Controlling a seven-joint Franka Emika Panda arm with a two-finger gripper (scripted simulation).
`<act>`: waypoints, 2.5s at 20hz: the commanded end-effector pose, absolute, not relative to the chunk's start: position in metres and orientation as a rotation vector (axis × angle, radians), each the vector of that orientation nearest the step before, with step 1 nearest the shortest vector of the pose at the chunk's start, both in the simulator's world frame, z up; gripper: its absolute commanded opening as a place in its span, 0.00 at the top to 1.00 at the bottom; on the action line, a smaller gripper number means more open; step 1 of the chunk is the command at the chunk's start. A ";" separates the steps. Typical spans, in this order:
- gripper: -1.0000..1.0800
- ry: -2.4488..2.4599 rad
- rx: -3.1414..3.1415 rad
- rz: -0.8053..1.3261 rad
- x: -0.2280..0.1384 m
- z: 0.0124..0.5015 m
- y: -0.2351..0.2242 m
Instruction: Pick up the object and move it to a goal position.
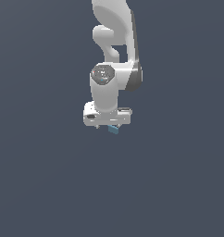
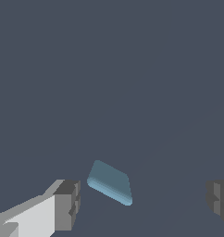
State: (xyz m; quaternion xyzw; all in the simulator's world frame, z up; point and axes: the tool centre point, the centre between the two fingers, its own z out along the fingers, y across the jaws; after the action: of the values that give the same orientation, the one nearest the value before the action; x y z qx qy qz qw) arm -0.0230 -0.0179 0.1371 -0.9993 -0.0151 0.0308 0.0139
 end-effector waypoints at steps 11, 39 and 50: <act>0.04 -0.410 -3.092 0.075 -0.033 0.125 -0.015; 0.04 -1.556 -2.727 0.007 -0.070 0.092 0.003; 0.04 -1.656 -2.670 0.001 -0.074 0.090 0.006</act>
State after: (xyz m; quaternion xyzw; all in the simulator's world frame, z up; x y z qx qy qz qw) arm -0.0736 0.0057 0.0895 -0.8498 -0.5270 0.0003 0.0002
